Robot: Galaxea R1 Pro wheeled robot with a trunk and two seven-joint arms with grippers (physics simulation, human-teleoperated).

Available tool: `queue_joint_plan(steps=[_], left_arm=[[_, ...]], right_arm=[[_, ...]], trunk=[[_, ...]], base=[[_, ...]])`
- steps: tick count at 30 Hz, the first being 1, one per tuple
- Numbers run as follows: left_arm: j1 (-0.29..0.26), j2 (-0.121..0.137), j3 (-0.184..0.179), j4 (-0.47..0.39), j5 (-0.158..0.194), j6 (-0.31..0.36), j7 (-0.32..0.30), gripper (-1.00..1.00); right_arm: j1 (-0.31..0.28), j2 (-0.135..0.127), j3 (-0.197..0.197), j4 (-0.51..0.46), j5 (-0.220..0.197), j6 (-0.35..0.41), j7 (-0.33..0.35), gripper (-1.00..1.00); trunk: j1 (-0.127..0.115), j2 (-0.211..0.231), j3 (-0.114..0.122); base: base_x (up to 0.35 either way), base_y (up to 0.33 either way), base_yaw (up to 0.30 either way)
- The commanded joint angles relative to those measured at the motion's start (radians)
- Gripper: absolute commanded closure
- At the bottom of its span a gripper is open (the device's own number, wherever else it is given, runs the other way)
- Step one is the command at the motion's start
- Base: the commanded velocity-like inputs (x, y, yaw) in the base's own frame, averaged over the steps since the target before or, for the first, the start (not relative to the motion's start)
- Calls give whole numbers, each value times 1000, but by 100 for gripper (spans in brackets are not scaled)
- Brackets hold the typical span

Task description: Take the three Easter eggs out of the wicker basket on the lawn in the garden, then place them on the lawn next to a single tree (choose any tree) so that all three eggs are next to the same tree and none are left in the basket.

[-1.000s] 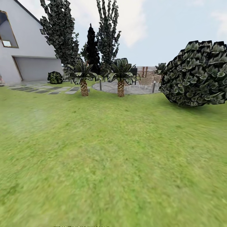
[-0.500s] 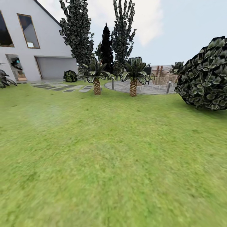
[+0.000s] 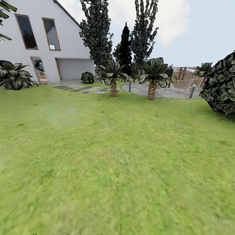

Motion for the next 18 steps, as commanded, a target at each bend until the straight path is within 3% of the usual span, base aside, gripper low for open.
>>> queue_joint_plan(steps=[1, 18], left_arm=[[1, 0, 0, -2, 0, -1, 0, -100], [1, 0, 0, -2, 0, -1, 0, -100]], right_arm=[[-1, 0, 0, 1, 0, -3, 0, -100], [-1, 0, 0, 1, 0, -2, 0, -100]], trunk=[[0, 0, -1], [0, 0, -10]], base=[[0, 0, 269], [0, 0, 269]])
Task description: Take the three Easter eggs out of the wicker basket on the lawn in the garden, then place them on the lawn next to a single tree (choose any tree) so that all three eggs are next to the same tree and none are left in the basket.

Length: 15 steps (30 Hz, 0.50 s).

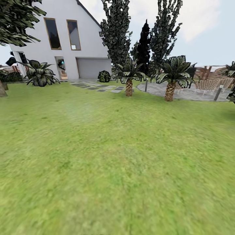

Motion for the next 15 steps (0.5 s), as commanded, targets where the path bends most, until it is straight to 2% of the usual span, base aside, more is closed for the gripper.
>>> queue_joint_plan(steps=[1, 15], left_arm=[[1, 0, 0, -2, 0, -1, 0, -100], [1, 0, 0, -2, 0, -1, 0, -100]], right_arm=[[-1, 0, 0, 1, 0, -3, 0, -100], [-1, 0, 0, 1, 0, -3, 0, -100]], trunk=[[0, 0, -1], [0, 0, -9]], base=[[0, 0, 269], [0, 0, 269]])
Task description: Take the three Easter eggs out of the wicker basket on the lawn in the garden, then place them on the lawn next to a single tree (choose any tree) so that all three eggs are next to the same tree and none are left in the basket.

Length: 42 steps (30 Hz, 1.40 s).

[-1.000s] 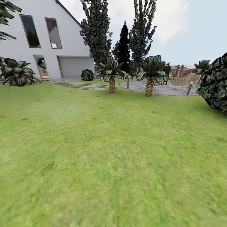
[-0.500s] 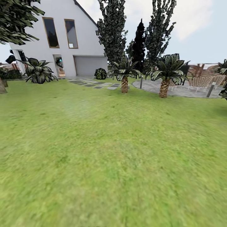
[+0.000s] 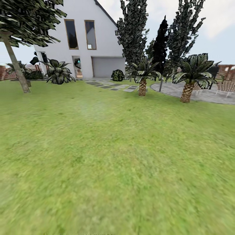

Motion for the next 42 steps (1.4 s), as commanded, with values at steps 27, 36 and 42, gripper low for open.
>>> queue_joint_plan(steps=[27, 36, 42], left_arm=[[1, 0, 0, -1, 0, -1, 0, -100], [1, 0, 0, -2, 0, -1, 0, -100], [1, 0, 0, -2, 0, -1, 0, -100]], right_arm=[[-1, -9, 3, 2, -1, 3, 10, -100], [-1, -10, 3, 0, -1, 4, 8, -100], [-1, -6, 3, 1, 1, 3, 4, -100]], trunk=[[0, 0, -15], [0, 0, -15], [0, 0, -15]], base=[[0, 0, 232], [0, 0, 42], [0, 0, 275]])
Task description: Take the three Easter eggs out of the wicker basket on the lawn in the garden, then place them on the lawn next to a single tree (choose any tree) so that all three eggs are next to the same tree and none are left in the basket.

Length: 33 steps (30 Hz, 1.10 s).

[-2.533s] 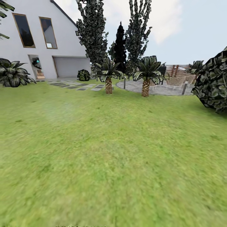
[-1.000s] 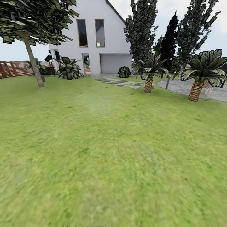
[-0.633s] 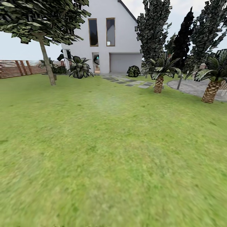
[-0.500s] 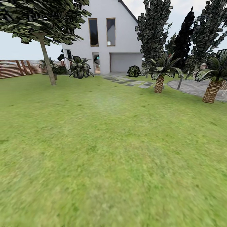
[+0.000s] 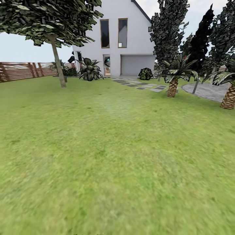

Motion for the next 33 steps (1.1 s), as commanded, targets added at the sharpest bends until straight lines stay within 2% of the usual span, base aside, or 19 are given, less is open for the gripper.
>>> queue_joint_plan(steps=[1, 20, 25, 28, 33], left_arm=[[1, 0, 0, -2, 0, -1, 0, -100], [1, -9, 0, 0, -1, 0, -9, -100], [1, -12, 1, 2, -1, 5, -12, -100], [1, -12, 1, 3, -1, 6, -12, -100], [1, -12, 2, 4, -1, 4, -12, -100]], right_arm=[[-1, 0, 1, 1, 1, -3, 0, -100], [-1, 4, 2, 3, -2, 1, -6, -100], [-1, 4, 7, 2, 37, 87, -7, -100], [-1, 4, 8, 1, 47, 119, -7, -100], [-1, 5, 8, 1, 51, 129, -6, -100]], trunk=[[0, 0, -1], [0, 0, -1], [0, 0, -2], [0, 0, -4], [0, 0, -6]], base=[[0, 0, 292], [0, 0, 294], [0, 0, 293], [0, 0, 293], [0, 0, 292]])
